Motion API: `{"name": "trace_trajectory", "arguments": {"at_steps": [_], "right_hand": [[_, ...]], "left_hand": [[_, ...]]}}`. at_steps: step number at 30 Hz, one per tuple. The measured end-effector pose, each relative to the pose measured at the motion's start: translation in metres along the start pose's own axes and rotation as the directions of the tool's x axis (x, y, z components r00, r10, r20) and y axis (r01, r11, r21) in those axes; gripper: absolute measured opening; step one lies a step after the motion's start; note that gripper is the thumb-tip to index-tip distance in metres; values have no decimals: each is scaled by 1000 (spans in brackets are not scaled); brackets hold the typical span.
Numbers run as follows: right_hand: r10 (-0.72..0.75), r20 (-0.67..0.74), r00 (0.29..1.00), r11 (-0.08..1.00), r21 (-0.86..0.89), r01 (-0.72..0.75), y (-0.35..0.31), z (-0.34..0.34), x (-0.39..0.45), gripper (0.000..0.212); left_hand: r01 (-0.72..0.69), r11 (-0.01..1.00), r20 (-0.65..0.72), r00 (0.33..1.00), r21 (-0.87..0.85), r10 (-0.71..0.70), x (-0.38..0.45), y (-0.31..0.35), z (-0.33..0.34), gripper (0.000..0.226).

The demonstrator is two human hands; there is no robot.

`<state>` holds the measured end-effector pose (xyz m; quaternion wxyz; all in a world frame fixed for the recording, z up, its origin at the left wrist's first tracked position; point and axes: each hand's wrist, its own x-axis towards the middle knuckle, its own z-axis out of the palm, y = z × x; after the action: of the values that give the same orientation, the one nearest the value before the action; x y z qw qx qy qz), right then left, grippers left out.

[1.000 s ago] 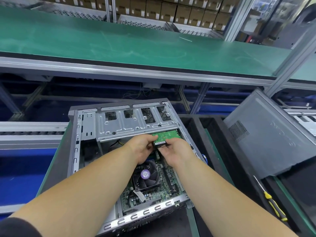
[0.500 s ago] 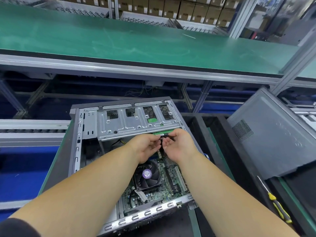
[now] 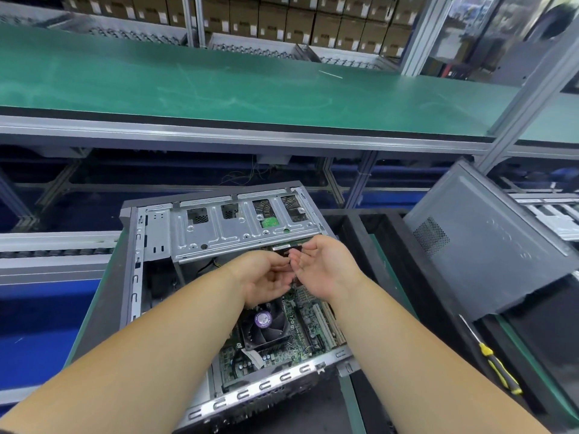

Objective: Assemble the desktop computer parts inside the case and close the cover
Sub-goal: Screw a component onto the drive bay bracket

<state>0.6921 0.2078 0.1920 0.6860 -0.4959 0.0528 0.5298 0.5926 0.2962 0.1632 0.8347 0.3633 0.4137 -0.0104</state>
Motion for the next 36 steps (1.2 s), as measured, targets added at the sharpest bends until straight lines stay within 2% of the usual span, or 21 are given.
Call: {"name": "trace_trajectory", "arguments": {"at_steps": [4,7,10,13,17,20,22,24,26,28,30,32,36], "right_hand": [[-85,38,996,996,6,85,-11,-8,-21,24],[-188,83,979,982,51,184,-26,-26,-43,38],[-255,74,964,965,80,249,-42,-52,-64,33],[-270,27,963,957,114,265,-50,-78,-77,34],[-265,13,964,958,117,262,-61,-113,-83,34],[-287,-1,958,958,5,287,-73,-144,-84,28],[-331,-65,941,925,-222,310,-85,-171,-82,23],[-405,-126,906,789,-548,277,-97,-205,-81,20],[-472,-95,877,595,-768,237,-109,-243,-80,20],[-504,-47,862,433,-878,205,-121,-279,-79,19],[-502,-28,864,335,-927,165,-132,-310,-76,19],[-473,-23,881,275,-954,122,-138,-336,-69,19],[-402,-11,916,1,-1000,-11,-145,-380,-57,14]], "left_hand": [[-66,997,-5,998,51,66,-17,5,14,18],[-184,978,32,983,102,182,-30,8,26,15],[-329,927,141,941,179,307,-41,6,45,13],[-428,862,251,896,272,366,-45,-4,68,14],[-498,771,274,866,396,418,-43,-24,100,12],[-549,673,233,830,496,507,-39,-41,126,12],[-578,595,204,791,559,577,-37,-52,145,13],[-574,463,187,741,675,645,-32,-64,169,13],[-568,357,200,695,742,691,-26,-77,196,15],[-574,279,247,671,770,699,-15,-90,226,16],[-567,218,289,669,795,685,-3,-104,251,15],[-546,220,282,687,808,670,10,-119,267,16],[-456,307,167,742,835,649,34,-149,276,20]]}}
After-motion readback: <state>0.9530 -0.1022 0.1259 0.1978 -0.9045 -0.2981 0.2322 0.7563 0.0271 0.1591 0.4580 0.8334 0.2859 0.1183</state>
